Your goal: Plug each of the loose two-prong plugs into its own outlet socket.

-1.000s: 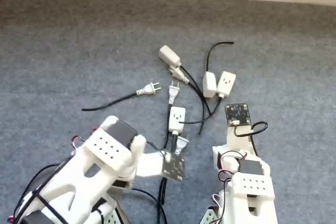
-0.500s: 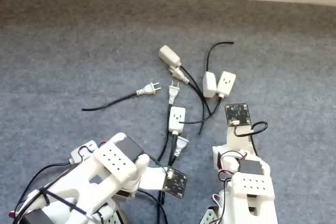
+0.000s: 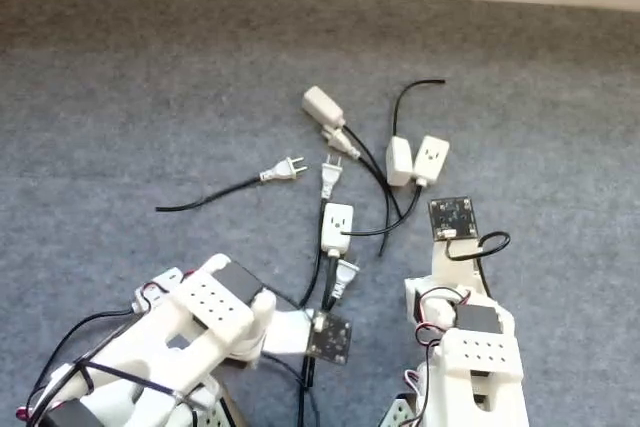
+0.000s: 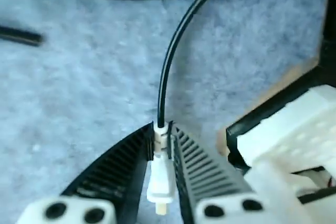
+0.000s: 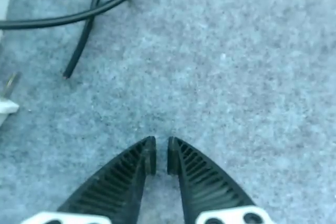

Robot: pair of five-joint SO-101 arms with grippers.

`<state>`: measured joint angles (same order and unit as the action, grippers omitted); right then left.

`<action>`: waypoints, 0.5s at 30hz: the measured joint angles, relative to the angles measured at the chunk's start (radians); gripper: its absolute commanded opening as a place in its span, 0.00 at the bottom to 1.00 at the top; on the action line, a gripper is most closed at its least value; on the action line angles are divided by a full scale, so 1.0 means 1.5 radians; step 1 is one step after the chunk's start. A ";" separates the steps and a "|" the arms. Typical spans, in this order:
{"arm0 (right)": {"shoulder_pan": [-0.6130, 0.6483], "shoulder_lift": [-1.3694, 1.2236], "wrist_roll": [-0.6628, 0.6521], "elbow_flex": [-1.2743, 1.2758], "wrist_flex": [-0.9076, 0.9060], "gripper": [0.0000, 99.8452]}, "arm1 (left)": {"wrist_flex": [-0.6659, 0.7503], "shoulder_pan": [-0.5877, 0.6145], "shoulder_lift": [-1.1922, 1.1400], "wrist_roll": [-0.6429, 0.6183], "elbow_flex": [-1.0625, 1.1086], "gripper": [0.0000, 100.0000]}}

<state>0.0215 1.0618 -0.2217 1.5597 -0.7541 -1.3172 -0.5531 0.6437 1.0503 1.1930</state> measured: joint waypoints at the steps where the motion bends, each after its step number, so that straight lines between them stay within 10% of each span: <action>1: 0.000 0.000 0.000 0.000 0.000 0.06 | -0.003 0.005 0.000 0.000 -0.014 0.00; 15: -0.008 0.000 0.000 -0.001 0.000 0.06 | 0.037 0.029 -0.003 -0.091 -0.330 0.00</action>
<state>0.0092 1.0618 -0.2217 1.5581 -0.7541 -1.2620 -0.5102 0.6391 0.9137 0.6974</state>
